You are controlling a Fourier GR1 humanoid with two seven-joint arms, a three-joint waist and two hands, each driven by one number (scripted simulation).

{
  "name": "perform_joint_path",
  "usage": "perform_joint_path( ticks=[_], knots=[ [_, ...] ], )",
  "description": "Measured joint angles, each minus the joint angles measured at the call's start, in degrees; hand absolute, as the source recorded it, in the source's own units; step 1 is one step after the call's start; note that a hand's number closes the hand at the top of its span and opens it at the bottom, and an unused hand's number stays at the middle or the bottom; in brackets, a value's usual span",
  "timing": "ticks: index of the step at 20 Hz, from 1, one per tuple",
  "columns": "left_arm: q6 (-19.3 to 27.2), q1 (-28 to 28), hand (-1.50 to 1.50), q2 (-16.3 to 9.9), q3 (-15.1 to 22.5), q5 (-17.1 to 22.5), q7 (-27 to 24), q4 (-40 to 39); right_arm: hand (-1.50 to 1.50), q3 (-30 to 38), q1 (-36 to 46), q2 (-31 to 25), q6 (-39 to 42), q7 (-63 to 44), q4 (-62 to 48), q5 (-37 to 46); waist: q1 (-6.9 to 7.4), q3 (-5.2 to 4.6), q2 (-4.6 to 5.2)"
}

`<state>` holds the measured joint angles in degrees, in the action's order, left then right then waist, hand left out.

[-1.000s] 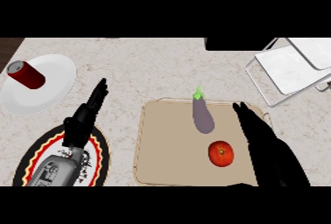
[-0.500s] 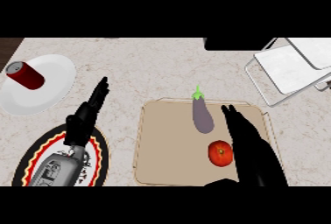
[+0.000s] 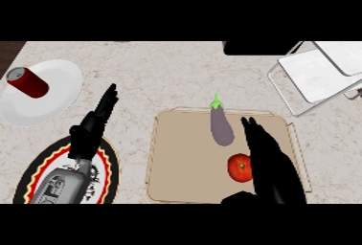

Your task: Pick the tomato from the tray and place it in the tiered shelf

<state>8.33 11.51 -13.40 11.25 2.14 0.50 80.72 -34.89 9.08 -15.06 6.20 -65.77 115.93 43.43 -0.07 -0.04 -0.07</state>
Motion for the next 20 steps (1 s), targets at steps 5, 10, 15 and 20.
perform_joint_path(
  ticks=[5, 10, 15, 20],
  knots=[
    [-0.1, -1.0, 0.00, 0.9, 0.1, -0.8, -0.6, 0.2, -1.50, 1.7, -2.3, 0.5, 1.3, 1.4, -1.3, 1.3, 0.00, 0.01, 0.01],
    [-1.3, 0.0, 0.00, 0.6, -1.2, -0.8, 1.3, 1.2, -1.50, 2.7, -2.3, 3.3, 2.4, 2.3, -3.6, 3.9, 0.03, 0.03, 0.03],
    [-1.6, -0.3, 0.00, 1.5, -1.6, -2.0, 1.2, 1.3, -1.50, 3.3, -4.2, 5.2, 2.9, 3.6, -5.6, 6.7, 0.02, 0.03, 0.03],
    [-2.2, -1.3, 0.00, 2.5, -2.3, -3.2, 0.2, 1.0, -1.50, 5.9, -4.6, 6.8, 3.2, 6.1, -9.9, 8.0, 0.07, 0.04, 0.05]
  ],
)
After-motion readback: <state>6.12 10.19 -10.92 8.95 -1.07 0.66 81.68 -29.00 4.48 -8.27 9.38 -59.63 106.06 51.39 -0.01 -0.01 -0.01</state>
